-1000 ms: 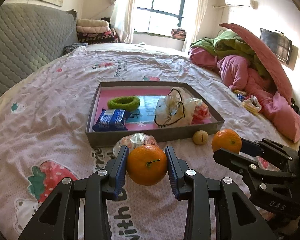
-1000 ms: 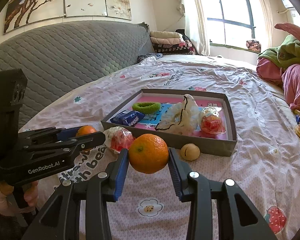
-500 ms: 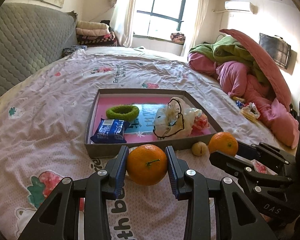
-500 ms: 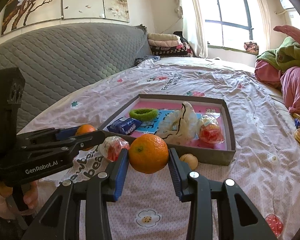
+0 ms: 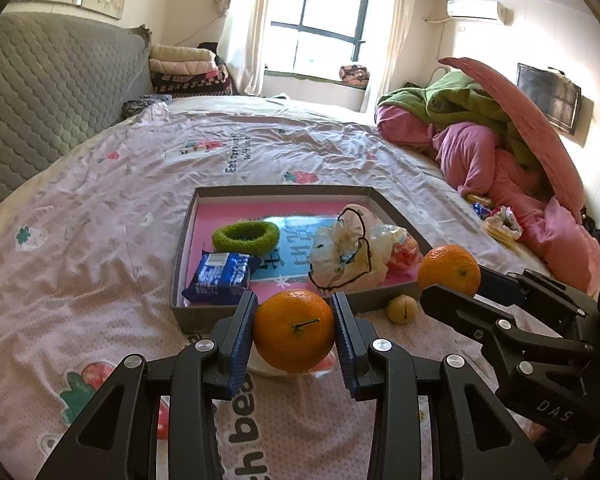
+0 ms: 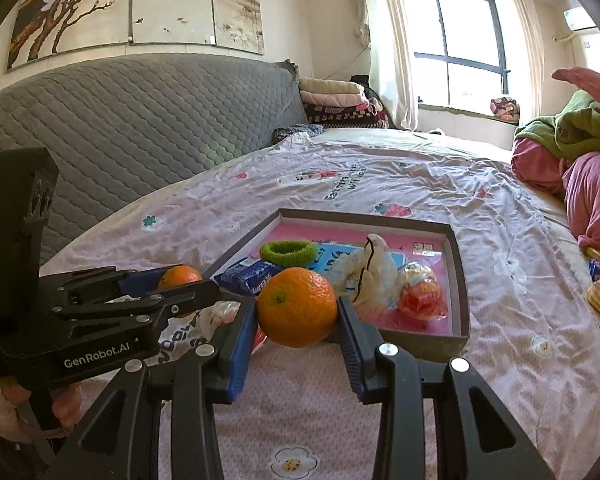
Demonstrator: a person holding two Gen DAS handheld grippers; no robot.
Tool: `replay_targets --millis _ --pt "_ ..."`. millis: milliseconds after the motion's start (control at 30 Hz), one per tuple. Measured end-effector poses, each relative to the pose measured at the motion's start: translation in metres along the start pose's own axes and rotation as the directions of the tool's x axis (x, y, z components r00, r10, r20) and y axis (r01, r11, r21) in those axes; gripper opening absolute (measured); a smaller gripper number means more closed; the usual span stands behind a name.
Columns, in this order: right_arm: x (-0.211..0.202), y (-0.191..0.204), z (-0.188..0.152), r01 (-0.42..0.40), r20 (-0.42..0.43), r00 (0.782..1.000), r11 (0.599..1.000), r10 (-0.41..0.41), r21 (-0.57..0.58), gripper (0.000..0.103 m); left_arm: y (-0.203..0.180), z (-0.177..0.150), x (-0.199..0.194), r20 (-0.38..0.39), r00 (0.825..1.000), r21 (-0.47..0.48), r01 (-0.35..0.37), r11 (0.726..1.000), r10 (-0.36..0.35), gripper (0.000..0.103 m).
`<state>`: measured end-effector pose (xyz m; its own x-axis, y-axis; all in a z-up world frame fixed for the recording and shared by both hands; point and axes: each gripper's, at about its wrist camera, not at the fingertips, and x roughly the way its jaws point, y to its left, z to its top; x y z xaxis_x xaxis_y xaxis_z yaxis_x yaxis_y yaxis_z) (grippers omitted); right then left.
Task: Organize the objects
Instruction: 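Lift both held oranges and carry them over the grey tray, then lower both oranges onto the pink book inside the tray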
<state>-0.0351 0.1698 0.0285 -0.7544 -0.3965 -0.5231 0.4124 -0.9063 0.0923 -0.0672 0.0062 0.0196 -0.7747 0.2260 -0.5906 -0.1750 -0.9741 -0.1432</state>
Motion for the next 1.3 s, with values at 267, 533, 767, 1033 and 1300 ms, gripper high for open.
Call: replay_targets --millis 267,533,767,1033,1300 --pt "0.001 -0.005 0.005 0.01 0.006 1.0 1.0 -0.01 -0.008 0.04 0.0 0.012 0.006 0.002 1.0 0.02 -0.005 1.0 0.005 0.038" --pt "0.003 -0.012 0.013 0.026 0.021 0.999 0.999 -0.025 -0.019 0.04 -0.002 0.031 0.013 0.019 1.0 0.042 0.002 0.999 -0.003 0.038" --pt "0.008 -0.024 0.027 0.051 0.051 0.997 0.999 -0.05 -0.02 0.04 -0.002 0.05 0.023 0.03 0.999 0.066 0.009 0.998 -0.011 0.038" --pt "0.015 -0.031 0.04 0.064 0.078 0.995 0.997 -0.061 -0.037 0.04 -0.003 0.068 0.039 0.045 0.999 0.092 0.016 0.996 -0.021 0.038" --pt "0.027 -0.039 0.044 0.076 0.074 0.995 0.996 -0.073 -0.044 0.04 0.0 0.08 0.056 0.039 0.999 0.107 0.017 0.994 -0.021 0.038"
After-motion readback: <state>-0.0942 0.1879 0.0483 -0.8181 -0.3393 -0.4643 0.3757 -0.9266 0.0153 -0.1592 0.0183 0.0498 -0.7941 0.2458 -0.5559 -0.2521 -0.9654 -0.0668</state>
